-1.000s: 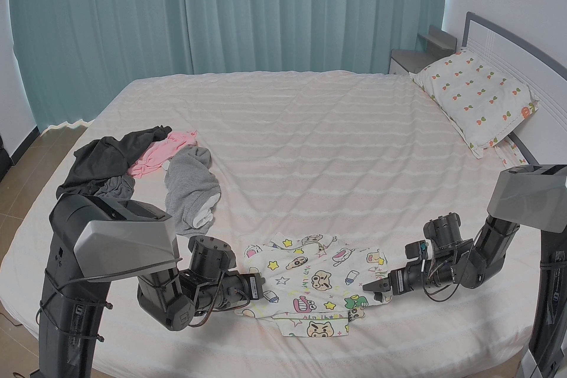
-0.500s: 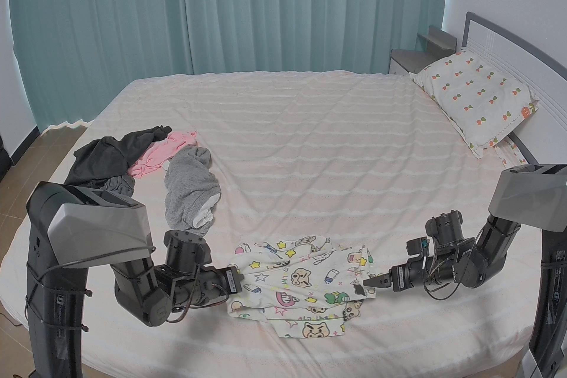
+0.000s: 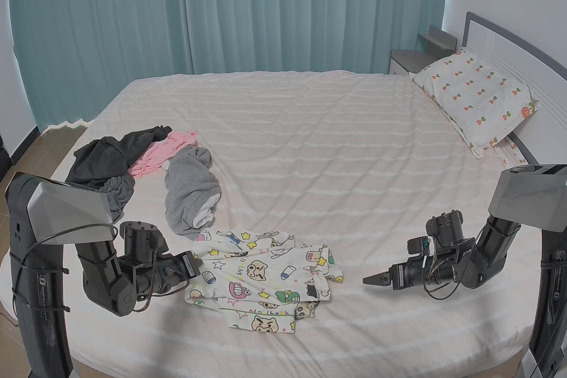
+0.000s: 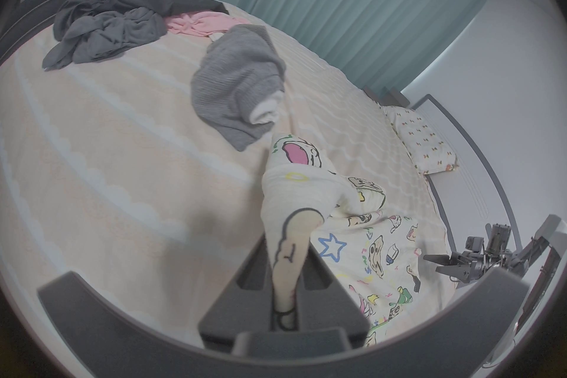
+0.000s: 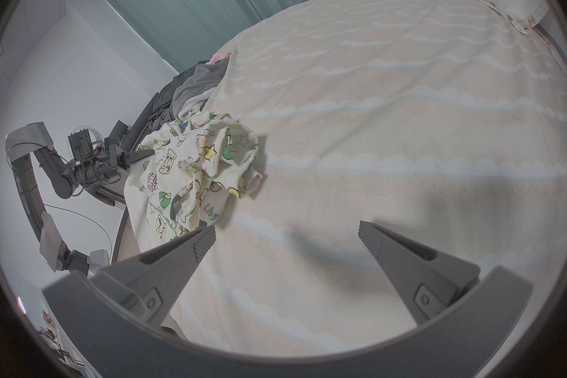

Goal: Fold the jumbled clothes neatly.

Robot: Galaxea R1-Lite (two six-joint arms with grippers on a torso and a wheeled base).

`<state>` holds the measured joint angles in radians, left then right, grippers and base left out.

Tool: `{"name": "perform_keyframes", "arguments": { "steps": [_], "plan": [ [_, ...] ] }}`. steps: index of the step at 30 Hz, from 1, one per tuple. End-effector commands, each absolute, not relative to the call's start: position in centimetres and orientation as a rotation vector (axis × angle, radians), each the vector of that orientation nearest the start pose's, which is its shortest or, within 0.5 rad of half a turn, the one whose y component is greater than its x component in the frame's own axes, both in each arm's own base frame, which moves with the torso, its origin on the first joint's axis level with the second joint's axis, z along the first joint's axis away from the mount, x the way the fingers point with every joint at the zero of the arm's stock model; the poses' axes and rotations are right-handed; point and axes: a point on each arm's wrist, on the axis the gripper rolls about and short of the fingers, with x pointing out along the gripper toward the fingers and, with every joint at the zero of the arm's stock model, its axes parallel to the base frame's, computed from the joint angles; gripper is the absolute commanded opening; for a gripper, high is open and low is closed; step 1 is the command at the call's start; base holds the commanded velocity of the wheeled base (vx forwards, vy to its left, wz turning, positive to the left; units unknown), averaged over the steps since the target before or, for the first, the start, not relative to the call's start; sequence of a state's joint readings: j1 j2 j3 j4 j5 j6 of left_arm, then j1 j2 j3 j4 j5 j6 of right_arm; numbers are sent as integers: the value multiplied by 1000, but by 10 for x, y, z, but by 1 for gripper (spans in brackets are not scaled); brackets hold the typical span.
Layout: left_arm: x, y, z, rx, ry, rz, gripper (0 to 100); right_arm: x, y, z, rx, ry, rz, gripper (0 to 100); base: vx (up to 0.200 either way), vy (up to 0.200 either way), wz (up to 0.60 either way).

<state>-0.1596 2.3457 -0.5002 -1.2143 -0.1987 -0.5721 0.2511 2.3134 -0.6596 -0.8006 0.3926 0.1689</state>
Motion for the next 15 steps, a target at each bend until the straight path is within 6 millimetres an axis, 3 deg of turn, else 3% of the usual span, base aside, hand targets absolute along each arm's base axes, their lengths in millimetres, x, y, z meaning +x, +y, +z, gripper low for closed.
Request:
{"name": "perform_keyframes", "arguments": {
  "steps": [1,15],
  "plan": [
    [308,-30,-39,-595,720,-105,0,317,90,-36,215,916,531,100,0,0,0],
    [323,19,-52,-618,624,16,0,318,91,-36,215,916,531,100,0,0,0]
  ]
}}
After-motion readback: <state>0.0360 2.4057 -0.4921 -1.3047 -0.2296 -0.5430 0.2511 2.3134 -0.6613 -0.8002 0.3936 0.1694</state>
